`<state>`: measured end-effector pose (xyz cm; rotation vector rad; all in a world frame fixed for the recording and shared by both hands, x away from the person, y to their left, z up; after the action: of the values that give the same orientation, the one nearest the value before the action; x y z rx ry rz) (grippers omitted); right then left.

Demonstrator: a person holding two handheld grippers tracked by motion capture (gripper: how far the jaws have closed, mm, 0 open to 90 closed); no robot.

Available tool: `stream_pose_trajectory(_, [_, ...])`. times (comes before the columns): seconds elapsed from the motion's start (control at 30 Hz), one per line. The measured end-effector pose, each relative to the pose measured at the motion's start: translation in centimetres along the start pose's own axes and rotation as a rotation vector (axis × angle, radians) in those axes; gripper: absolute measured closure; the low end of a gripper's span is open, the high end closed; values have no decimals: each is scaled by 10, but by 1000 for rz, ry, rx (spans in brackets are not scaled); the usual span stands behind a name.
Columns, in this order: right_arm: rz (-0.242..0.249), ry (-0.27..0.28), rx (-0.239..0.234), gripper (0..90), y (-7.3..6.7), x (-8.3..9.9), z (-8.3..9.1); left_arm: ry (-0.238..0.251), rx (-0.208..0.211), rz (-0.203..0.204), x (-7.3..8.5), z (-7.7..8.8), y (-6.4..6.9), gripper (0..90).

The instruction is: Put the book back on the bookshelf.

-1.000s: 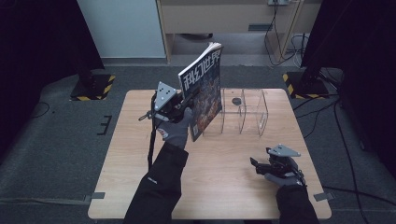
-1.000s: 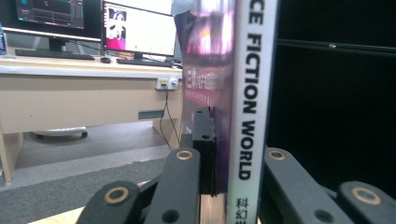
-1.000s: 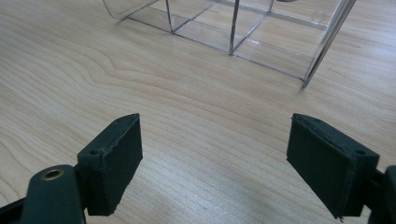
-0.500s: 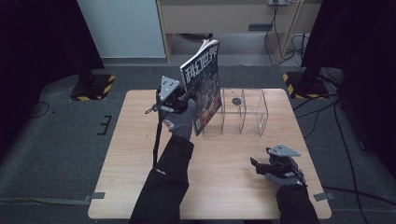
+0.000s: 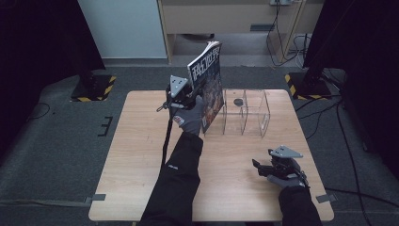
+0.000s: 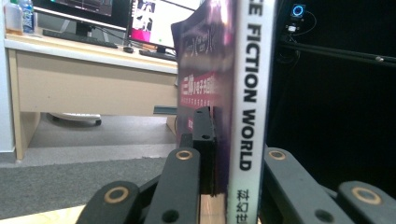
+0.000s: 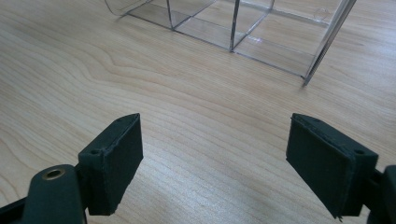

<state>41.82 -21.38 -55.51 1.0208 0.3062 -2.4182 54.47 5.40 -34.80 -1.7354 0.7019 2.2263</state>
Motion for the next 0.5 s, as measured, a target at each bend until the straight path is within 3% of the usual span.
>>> stream_pose_trajectory(0.17, [-2, 2, 2, 185, 1, 0, 0, 4, -12, 4, 8, -11, -1, 823])
stream_pose_trajectory(0.5, [9, -3, 1, 186, 0, 1, 0, -15, 6, 8, 31, -25, -1, 823])
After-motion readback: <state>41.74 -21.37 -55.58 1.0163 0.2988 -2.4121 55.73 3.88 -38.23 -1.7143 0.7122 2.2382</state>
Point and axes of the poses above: each handheld gripper's, and its own axes: z roughly backward along the jaws, x roughly out of its underside, y roughly to its right, the point moved 7 cm from there along -z, roughly forward along the jaws, and after that the axes turned 10 degrees about -y, right-handed, at the moved point
